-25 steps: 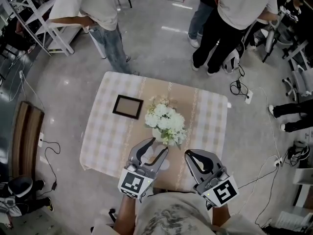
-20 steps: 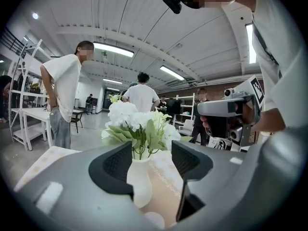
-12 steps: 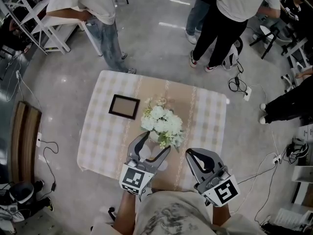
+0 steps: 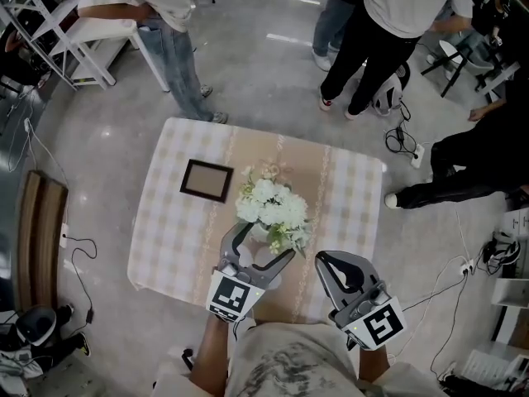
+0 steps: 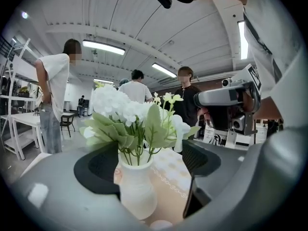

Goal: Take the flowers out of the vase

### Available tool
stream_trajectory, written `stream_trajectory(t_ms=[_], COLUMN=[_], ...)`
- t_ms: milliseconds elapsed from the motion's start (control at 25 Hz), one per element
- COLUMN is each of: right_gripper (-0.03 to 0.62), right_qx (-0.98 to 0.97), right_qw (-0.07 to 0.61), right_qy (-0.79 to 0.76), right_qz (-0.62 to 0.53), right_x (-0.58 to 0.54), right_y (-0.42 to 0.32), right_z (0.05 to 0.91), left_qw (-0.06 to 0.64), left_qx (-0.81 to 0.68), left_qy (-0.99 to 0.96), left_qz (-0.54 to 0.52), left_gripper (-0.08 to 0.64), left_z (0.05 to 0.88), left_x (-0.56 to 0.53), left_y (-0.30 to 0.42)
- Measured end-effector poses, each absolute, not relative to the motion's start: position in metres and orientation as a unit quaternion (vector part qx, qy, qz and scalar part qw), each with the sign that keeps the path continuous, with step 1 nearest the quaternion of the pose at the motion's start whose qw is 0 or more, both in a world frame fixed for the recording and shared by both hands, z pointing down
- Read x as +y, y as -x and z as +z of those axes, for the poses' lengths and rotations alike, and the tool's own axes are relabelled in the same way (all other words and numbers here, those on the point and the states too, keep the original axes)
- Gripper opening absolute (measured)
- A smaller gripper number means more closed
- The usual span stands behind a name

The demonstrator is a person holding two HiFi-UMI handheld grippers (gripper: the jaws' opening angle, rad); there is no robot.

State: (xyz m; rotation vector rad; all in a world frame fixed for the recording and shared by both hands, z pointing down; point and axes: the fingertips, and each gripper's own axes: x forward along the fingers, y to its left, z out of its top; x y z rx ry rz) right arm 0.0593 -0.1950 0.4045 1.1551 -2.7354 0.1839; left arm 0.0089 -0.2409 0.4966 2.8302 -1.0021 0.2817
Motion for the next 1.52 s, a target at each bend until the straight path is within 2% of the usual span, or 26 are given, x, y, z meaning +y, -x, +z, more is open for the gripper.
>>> stream_trajectory(t_ms=[240, 400, 480, 760, 800, 1520], right_gripper=[0.017, 0.017, 0.017, 0.017, 0.017, 0.017], right_qx=[-0.914, -0.914, -0.914, -0.916, -0.916, -0.913], right_qw=[0.083, 0.085, 0.084, 0.086, 0.085, 0.088], right_qy=[-0.390, -0.390, -0.390, -0.386, -0.386, -0.391], right_qz=[0.067, 0.069, 0.070, 0.070, 0.071, 0.074], right_x=[-0.197, -0.199, -0.200, -0.202, -0.202, -0.200], right_y=[-0.062, -0.062, -0.061, -0.058, -0.057, -0.058], right_z=[0.407, 0.409, 0.409, 0.410, 0.410, 0.418], left_qw=[0.054, 0.085, 0.086, 0.081, 0.081, 0.092], left_qx=[-0.333, -0.350, -0.354, -0.383, -0.383, -0.348], left_qy=[-0.938, -0.931, -0.929, -0.919, -0.919, -0.932], left_qz=[0.075, 0.062, 0.060, 0.049, 0.049, 0.036], left_gripper=[0.399, 0.348, 0.295, 0.036, 0.023, 0.006], left_z=[0.494, 0.491, 0.491, 0.490, 0.490, 0.484], left_x=[-0.246, -0.247, -0.247, -0.247, -0.246, -0.220], left_y=[-0.011, -0.007, -0.005, 0.004, 0.004, -0.001])
